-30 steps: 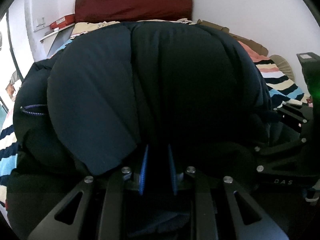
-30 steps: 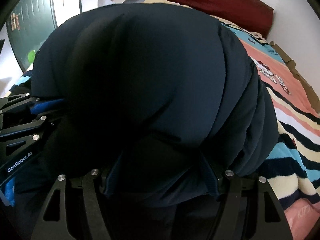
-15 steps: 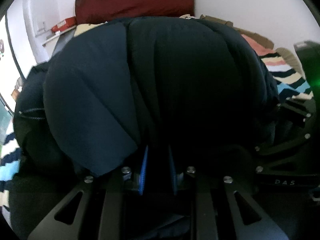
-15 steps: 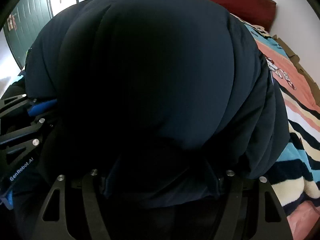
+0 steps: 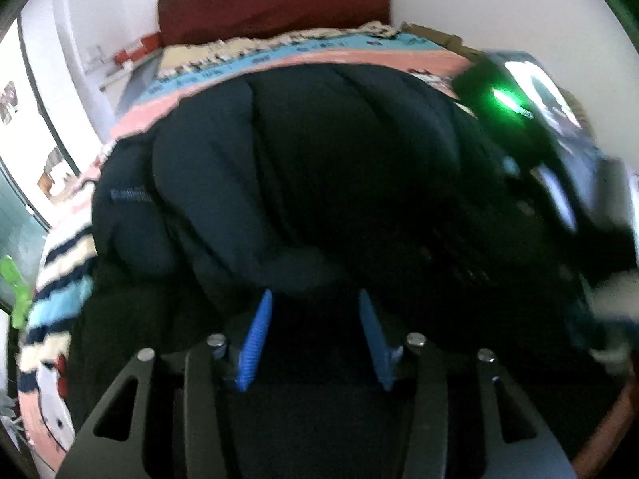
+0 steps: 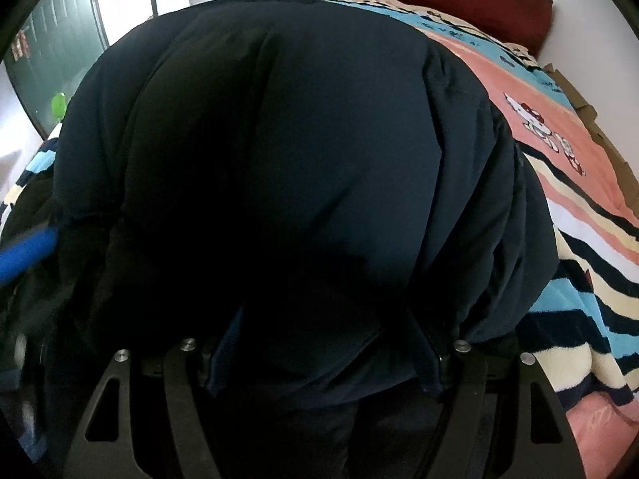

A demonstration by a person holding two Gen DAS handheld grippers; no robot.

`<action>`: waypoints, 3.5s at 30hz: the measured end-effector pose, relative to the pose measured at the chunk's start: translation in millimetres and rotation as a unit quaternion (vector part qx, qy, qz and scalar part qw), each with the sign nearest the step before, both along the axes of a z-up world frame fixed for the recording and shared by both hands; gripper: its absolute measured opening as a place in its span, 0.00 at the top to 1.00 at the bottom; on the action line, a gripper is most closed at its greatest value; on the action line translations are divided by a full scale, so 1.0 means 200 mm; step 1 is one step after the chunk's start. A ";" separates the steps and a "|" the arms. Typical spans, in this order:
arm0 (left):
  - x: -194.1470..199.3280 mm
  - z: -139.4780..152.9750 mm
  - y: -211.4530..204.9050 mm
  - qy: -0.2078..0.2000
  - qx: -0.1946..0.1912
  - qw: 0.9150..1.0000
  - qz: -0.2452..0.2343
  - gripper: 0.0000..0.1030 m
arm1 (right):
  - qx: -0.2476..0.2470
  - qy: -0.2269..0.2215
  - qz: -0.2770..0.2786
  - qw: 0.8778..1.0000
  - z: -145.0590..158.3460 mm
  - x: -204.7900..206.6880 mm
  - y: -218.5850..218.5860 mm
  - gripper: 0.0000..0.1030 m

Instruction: Fold large clothes

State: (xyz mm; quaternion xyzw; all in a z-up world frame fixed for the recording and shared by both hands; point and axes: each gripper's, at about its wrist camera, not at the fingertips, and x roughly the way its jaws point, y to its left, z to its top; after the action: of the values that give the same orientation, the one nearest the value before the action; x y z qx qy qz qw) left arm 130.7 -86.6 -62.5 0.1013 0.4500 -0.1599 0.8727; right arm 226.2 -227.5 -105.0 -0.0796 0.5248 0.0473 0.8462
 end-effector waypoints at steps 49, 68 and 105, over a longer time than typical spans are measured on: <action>-0.32 0.16 0.07 0.004 -0.053 0.998 0.032 0.57 | -0.198 0.086 -0.112 0.970 0.23 -1.10 -0.48 0.19; -0.35 0.18 -0.16 -0.001 -0.021 1.000 0.011 0.57 | -0.167 0.085 -0.147 0.971 0.24 -1.31 -0.75 0.19; -0.29 0.13 -0.34 0.005 0.007 1.000 -0.006 0.57 | -0.146 0.081 -0.174 0.971 0.25 -1.38 -0.95 0.19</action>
State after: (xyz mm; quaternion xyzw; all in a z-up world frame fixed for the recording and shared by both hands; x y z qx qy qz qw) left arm 72.7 -154.8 -36.7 0.1096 0.4548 -0.1622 0.8688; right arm -50.8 -416.8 -55.1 -0.1058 0.5985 -0.1712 0.7755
